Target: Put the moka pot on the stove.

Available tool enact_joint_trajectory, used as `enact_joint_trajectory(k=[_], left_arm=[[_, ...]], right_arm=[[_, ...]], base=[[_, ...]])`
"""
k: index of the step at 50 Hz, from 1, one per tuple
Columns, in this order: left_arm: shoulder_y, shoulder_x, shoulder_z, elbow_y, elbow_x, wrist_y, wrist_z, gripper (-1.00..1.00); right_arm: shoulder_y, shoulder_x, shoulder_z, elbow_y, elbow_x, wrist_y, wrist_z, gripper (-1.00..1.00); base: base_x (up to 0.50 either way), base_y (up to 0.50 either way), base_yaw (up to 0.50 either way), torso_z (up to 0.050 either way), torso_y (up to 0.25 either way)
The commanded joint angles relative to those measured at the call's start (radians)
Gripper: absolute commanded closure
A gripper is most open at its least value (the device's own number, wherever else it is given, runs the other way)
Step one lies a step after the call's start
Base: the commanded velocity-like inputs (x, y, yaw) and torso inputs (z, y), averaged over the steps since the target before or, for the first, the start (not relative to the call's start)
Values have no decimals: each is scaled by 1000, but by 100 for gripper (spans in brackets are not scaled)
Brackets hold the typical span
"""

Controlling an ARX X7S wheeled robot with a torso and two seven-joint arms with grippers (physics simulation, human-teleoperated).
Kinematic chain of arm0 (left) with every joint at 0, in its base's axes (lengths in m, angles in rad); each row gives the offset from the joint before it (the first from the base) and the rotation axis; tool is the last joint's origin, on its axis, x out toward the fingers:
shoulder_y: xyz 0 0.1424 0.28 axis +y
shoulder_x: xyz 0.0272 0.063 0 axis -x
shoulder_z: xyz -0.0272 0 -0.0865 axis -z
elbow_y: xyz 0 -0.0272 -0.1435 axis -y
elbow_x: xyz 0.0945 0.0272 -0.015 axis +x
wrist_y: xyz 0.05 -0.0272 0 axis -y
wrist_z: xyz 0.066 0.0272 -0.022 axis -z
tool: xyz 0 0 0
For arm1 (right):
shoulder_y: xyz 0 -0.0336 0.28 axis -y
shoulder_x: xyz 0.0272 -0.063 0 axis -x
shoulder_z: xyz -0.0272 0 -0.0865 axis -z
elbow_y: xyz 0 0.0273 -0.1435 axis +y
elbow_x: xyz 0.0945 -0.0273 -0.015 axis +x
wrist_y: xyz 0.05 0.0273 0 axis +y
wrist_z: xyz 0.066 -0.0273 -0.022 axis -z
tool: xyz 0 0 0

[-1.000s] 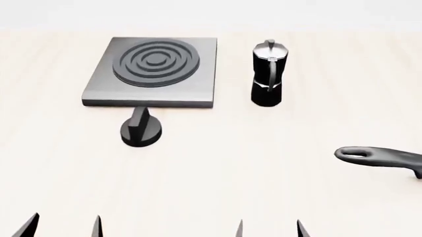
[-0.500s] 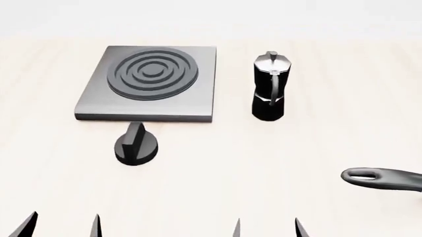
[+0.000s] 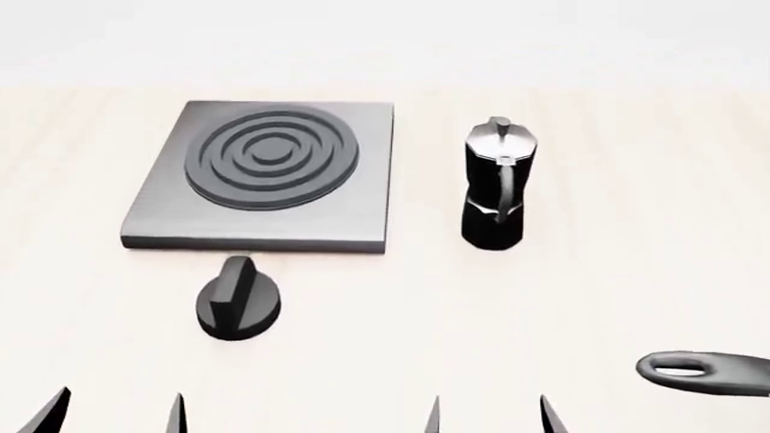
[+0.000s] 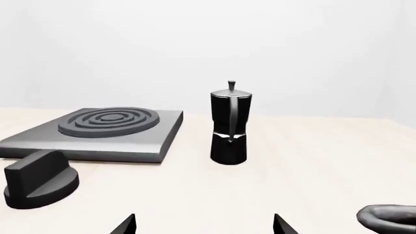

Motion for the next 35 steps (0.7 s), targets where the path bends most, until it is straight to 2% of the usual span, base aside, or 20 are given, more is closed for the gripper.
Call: enact_joint_trajectory(k=[1,35], left_arm=[[0,-9,7,5,-6,-2,-8,-100],[-7,-28,27,3,-20,-3,-32,-100]], right_arm=[[13,3,-6,14,4,-6,1,-100],[5,18,-24,-14,9,1,23,-100]], base=[[172,0,0,0,0],[175,0,0,0,0]])
